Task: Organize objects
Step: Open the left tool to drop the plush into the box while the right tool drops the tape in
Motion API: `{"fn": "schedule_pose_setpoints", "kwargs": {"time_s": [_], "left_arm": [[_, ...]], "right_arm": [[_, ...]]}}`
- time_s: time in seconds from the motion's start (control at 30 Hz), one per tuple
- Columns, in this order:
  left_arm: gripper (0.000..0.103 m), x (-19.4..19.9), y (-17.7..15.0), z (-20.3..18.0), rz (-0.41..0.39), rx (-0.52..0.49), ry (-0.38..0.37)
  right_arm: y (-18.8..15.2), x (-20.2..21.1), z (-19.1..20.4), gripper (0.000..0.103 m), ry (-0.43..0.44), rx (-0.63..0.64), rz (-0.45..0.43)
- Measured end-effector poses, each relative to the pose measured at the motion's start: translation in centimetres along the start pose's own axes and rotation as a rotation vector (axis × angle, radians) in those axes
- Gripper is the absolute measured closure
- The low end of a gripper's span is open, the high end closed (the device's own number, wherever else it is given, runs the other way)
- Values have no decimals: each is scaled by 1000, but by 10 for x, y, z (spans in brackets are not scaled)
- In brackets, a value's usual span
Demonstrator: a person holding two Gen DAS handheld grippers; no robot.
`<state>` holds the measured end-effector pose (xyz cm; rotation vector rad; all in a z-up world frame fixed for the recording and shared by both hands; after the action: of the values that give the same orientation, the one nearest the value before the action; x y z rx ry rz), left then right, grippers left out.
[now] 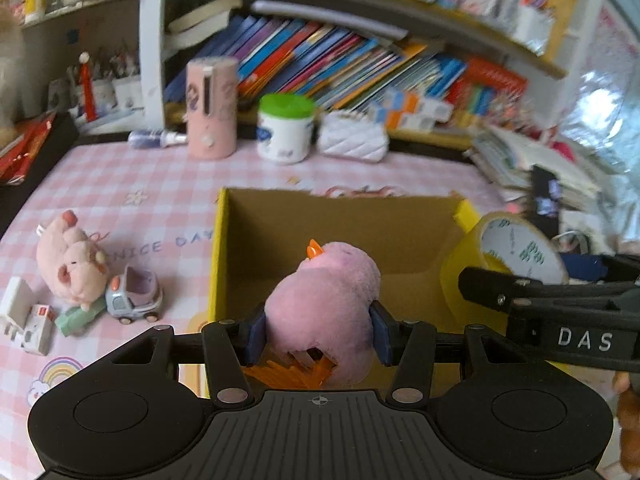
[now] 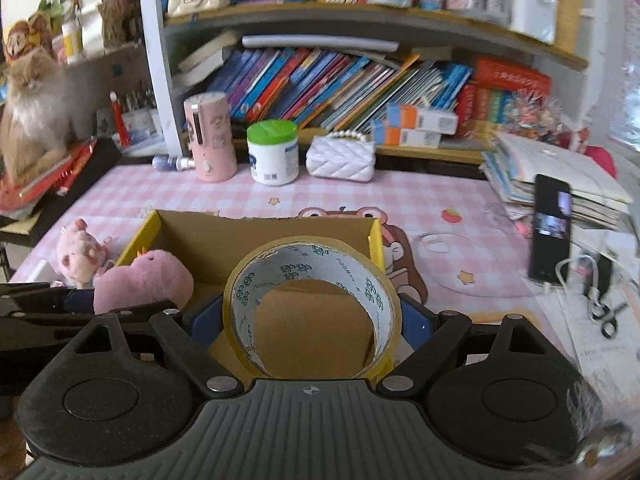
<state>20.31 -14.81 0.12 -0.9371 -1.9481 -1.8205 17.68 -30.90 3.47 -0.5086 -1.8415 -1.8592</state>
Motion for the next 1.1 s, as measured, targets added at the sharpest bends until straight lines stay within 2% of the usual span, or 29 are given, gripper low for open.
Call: {"fn": "schedule_pose_setpoints", "kwargs": {"time_s": [0.2, 0.3, 0.47, 0.73, 0.8, 0.9, 0.97, 1.1], "left_arm": [[53, -26, 3, 0, 48, -41, 81], [53, -33, 5, -8, 86, -68, 27], [53, -42, -2, -24, 103, -176, 50], [52, -52, -9, -30, 145, -208, 51], [49, -52, -9, -31, 144, -211, 53], [36, -46, -7, -33, 100, -215, 23], [17, -41, -6, -34, 70, -228, 35], [16, -25, -4, -30, 23, -209, 41]], "right_arm": [[6, -50, -2, 16, 32, 60, 68], [11, -67, 0, 16, 48, 104, 79], [15, -92, 13, 16, 98, 210, 136], [7, -119, 19, 16, 121, 261, 221], [3, -121, 20, 16, 122, 264, 235], [1, -122, 20, 15, 124, 260, 234], [1, -122, 20, 15, 128, 248, 232], [3, -113, 21, 15, 137, 221, 209]]}}
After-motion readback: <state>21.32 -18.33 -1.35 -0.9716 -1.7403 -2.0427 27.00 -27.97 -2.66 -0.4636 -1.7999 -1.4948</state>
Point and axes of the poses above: each gripper's, at about its wrist camera, not at the fingertips, and x roughly against the way its jaws point, z to its left, y to its top, the point moved 3 cm from there along -x, roughly the way its jaws point, and after that the axes turned 6 degrees about -z, right-handed, at the moved point
